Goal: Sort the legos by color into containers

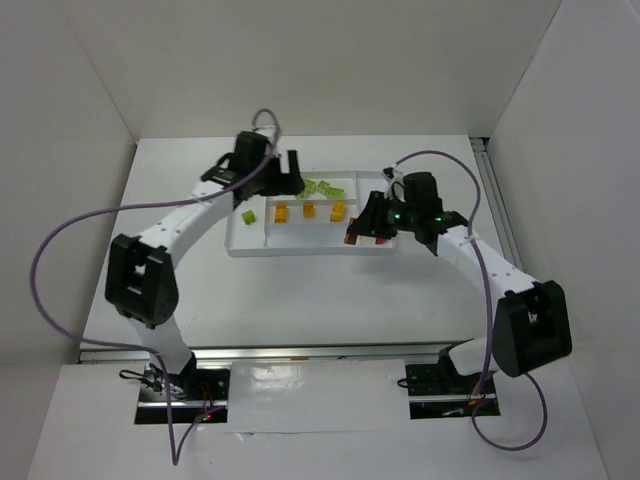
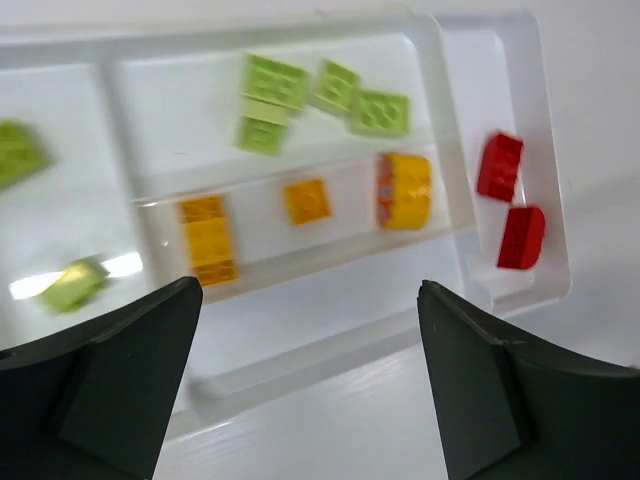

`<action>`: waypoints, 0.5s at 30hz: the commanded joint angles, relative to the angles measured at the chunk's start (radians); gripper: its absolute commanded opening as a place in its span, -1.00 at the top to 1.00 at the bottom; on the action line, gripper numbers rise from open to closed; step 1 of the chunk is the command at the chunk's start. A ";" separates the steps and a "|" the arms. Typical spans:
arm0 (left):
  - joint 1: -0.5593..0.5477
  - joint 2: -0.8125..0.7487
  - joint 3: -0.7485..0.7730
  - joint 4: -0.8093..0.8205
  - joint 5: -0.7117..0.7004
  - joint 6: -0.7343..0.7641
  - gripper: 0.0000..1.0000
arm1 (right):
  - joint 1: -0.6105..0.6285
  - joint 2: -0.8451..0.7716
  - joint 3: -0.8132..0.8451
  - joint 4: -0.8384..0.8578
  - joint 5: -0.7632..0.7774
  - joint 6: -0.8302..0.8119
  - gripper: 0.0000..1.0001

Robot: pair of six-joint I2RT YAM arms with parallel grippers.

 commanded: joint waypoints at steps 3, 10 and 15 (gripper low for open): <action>0.209 -0.202 -0.161 0.038 0.110 -0.135 -1.00 | 0.168 0.134 0.104 0.128 0.197 0.007 0.86; 0.262 -0.334 -0.255 0.052 0.141 -0.123 -1.00 | 0.236 0.349 0.194 0.231 0.294 0.051 0.86; 0.272 -0.334 -0.278 0.031 0.141 -0.122 -0.98 | 0.254 0.464 0.249 0.245 0.351 0.073 0.72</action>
